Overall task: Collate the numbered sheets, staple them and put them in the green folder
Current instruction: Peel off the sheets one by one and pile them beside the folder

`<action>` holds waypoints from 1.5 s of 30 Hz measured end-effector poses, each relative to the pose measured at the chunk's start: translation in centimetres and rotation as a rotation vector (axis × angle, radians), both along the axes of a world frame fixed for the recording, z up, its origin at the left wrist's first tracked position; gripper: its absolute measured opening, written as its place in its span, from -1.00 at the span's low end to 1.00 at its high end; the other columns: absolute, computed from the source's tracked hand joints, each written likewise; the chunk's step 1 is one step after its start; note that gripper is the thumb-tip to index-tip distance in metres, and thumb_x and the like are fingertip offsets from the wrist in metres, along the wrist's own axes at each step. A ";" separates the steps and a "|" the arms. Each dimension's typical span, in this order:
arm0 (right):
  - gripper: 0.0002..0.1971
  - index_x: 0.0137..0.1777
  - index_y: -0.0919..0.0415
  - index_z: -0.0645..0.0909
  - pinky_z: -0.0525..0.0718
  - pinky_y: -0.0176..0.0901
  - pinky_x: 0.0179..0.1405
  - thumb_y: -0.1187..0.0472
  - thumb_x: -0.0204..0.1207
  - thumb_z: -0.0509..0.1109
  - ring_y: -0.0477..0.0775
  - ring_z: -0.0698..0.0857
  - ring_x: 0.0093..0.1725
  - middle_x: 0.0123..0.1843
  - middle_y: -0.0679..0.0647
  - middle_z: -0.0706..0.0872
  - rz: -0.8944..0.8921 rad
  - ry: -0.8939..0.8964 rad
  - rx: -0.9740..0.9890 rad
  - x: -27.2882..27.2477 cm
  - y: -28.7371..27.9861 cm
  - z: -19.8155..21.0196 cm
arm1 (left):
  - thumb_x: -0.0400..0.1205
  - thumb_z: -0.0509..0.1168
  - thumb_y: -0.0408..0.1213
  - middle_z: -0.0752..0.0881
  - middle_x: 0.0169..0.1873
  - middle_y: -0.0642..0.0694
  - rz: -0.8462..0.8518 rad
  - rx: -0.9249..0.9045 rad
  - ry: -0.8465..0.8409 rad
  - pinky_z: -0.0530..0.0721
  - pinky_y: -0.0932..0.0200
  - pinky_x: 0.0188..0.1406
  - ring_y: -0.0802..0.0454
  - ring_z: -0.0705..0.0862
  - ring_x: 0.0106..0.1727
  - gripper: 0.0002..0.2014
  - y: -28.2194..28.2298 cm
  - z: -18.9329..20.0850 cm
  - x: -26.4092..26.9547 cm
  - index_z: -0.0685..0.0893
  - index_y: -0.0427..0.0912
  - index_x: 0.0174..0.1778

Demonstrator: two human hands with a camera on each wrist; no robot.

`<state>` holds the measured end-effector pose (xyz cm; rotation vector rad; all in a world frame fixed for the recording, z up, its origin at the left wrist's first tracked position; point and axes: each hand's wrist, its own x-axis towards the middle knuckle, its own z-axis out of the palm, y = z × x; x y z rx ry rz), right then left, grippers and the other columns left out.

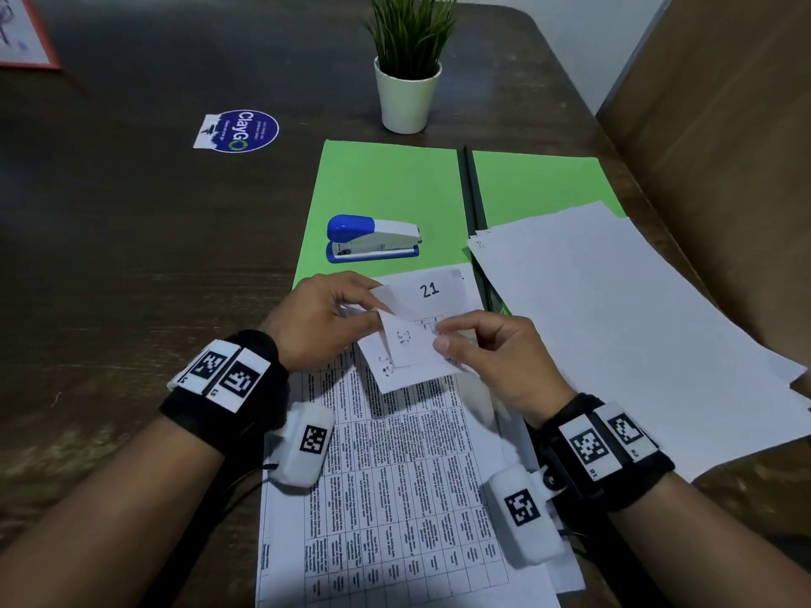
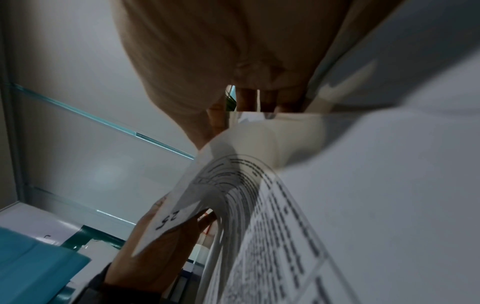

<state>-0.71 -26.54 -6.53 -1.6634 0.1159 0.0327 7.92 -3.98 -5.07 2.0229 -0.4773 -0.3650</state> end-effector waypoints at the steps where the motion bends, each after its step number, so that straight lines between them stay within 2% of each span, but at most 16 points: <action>1: -0.79 0.04 0.07 0.80 0.65 -0.14 -0.13 0.34 0.47 0.57 -0.20 0.54 -0.45 -0.50 -0.24 0.62 -0.002 -0.023 -0.005 0.0 0.0 0.0 | 0.58 0.50 -0.33 0.77 0.17 0.13 0.007 0.003 0.007 0.70 -0.04 0.31 0.21 0.75 0.17 -0.93 0.0 -0.1 0.0 0.90 -0.11 -0.12; 4: -0.55 0.30 -0.12 0.70 0.64 -0.33 -0.18 0.32 0.48 0.55 -0.25 0.66 -0.27 -0.14 -0.22 0.77 -0.029 -0.067 0.012 0.0 -0.1 0.1 | 0.55 0.38 0.12 0.77 0.13 0.15 0.011 -0.036 0.051 0.72 -0.08 0.27 0.17 0.75 0.14 -0.69 -0.1 0.5 -0.3 0.91 -0.01 -0.19; 6: -0.48 0.37 -0.18 0.64 0.66 -0.35 -0.15 0.30 0.47 0.56 -0.22 0.72 -0.18 -0.01 -0.10 0.79 -0.035 -0.070 0.014 0.1 -0.2 0.0 | 0.56 0.26 0.24 0.77 0.09 0.17 0.013 -0.050 0.069 0.75 -0.15 0.21 0.13 0.78 0.09 -0.54 -0.1 0.5 -0.3 0.89 -0.03 -0.27; 11: -0.44 0.33 -0.26 0.63 0.70 -0.12 0.01 0.31 0.45 0.59 -0.03 0.72 -0.15 0.10 0.12 0.83 -0.081 -0.102 0.039 0.0 0.1 0.1 | 0.52 0.52 -0.02 0.81 0.02 0.13 0.064 0.021 -0.003 0.69 0.09 0.08 0.20 0.75 0.06 -0.85 -0.1 0.3 -0.2 0.83 -0.02 -0.19; 14: -0.45 0.31 -0.26 0.66 0.73 0.00 0.17 0.33 0.43 0.60 0.10 0.74 -0.04 0.14 0.02 0.81 -0.116 -0.102 0.032 0.1 -0.1 -0.2 | 0.53 0.56 -0.18 0.79 0.07 0.15 0.064 -0.002 -0.025 0.71 0.14 0.08 0.20 0.74 0.11 -0.74 0.0 0.2 -0.2 0.75 0.02 0.12; 16: -0.53 0.28 -0.16 0.71 0.74 -0.08 -0.13 0.31 0.44 0.59 0.14 0.66 -0.27 -0.03 0.02 0.80 -0.105 -0.087 0.047 0.0 -0.1 -0.2 | 0.55 0.54 -0.19 0.75 0.15 0.25 0.042 0.012 -0.021 0.66 0.37 0.07 0.40 0.68 0.15 -0.64 0.0 0.4 -0.2 0.74 0.09 0.26; 18: -0.65 0.18 -0.10 0.77 0.50 -0.23 -0.42 0.27 0.45 0.60 0.11 0.38 -0.42 -0.31 0.03 0.65 -0.104 -0.070 0.007 0.0 -0.2 -0.3 | 0.55 0.54 -0.16 0.74 0.18 0.30 0.034 0.035 -0.020 0.60 0.52 0.03 0.48 0.66 0.14 -0.61 0.0 0.5 -0.3 0.73 0.15 0.31; 20: -0.68 0.14 -0.07 0.79 0.52 -0.28 -0.44 0.28 0.44 0.60 0.01 0.47 -0.41 -0.29 -0.15 0.73 -0.108 -0.074 0.002 -0.1 -0.2 -0.2 | 0.55 0.54 -0.16 0.74 0.14 0.34 0.038 0.045 -0.027 0.58 0.60 -0.02 0.52 0.65 0.07 -0.62 0.0 0.6 -0.3 0.74 0.17 0.28; 21: -0.65 0.17 -0.08 0.77 0.64 -0.25 -0.34 0.28 0.44 0.61 0.00 0.62 -0.31 -0.13 -0.17 0.81 -0.108 -0.077 0.012 0.0 -0.2 -0.2 | 0.55 0.54 -0.17 0.73 0.10 0.36 0.041 0.047 -0.029 0.57 0.61 -0.04 0.53 0.65 0.06 -0.64 0.0 0.6 -0.3 0.75 0.17 0.26; 24: -0.58 0.26 -0.07 0.73 0.74 -0.11 0.04 0.27 0.43 0.61 0.10 0.78 0.11 0.20 0.02 0.82 -0.114 -0.087 0.036 0.1 -0.3 -0.3 | 0.54 0.55 -0.20 0.75 0.07 0.34 0.052 0.047 -0.042 0.58 0.51 0.00 0.44 0.67 0.11 -0.68 0.0 0.5 -0.3 0.77 0.15 0.19; 27: -0.61 0.24 -0.04 0.74 0.65 -0.39 -0.23 0.23 0.42 0.60 -0.02 0.72 0.03 0.16 0.06 0.82 -0.137 -0.086 0.023 0.1 -0.4 -0.3 | 0.51 0.58 -0.18 0.80 0.07 0.24 0.072 0.048 -0.037 0.61 0.41 0.03 0.34 0.71 0.09 -0.72 0.1 0.4 -0.1 0.80 0.14 0.12; 31: -0.65 0.21 0.01 0.75 0.67 -0.36 -0.12 0.26 0.43 0.59 -0.15 0.74 -0.02 0.09 0.02 0.82 -0.151 -0.098 0.070 0.1 -0.3 -0.1 | 0.46 0.62 -0.20 0.83 0.05 0.14 0.078 0.042 -0.037 0.74 0.09 0.16 0.15 0.76 0.08 -0.74 0.2 0.2 -0.1 0.82 0.01 0.04; 34: -0.76 0.09 0.01 0.79 0.64 -0.28 -0.13 0.08 0.42 0.54 -0.23 0.73 -0.12 -0.06 -0.12 0.84 -0.163 -0.102 0.061 0.1 -0.2 0.2 | 0.35 0.60 0.11 0.82 0.11 0.14 0.067 0.009 0.022 0.77 -0.15 0.17 -0.03 0.79 0.12 -0.66 0.2 0.4 -0.2 0.85 0.00 -0.09; 37: -0.72 0.02 0.09 0.82 0.67 -0.13 -0.04 -0.02 0.40 0.49 -0.25 0.74 -0.17 -0.16 -0.16 0.85 -0.187 -0.085 0.067 0.1 -0.2 0.3 | 0.36 0.41 0.34 0.81 0.13 0.13 0.040 -0.022 0.024 0.71 -0.13 0.30 0.14 0.75 0.20 -0.60 0.1 0.6 -0.4 0.86 0.07 -0.27; 41: -0.82 0.06 -0.04 0.80 0.67 -0.19 -0.11 0.16 0.48 0.53 -0.18 0.74 -0.11 -0.06 -0.11 0.85 -0.201 -0.121 0.045 0.0 -0.3 -0.1 | 0.38 0.42 0.26 0.79 0.17 0.12 0.032 -0.042 0.022 0.66 -0.07 0.38 0.25 0.72 0.23 -0.61 0.0 0.4 -0.2 0.90 0.02 -0.24; 45: -0.68 0.15 -0.03 0.76 0.65 -0.30 -0.19 0.38 0.53 0.50 -0.13 0.68 -0.22 -0.14 0.01 0.82 -0.232 -0.158 0.058 0.1 -0.2 -0.3 | 0.39 0.47 0.16 0.78 0.19 0.11 0.017 -0.033 0.007 0.66 0.02 0.36 0.30 0.70 0.26 -0.65 0.1 0.3 -0.2 0.91 -0.02 -0.15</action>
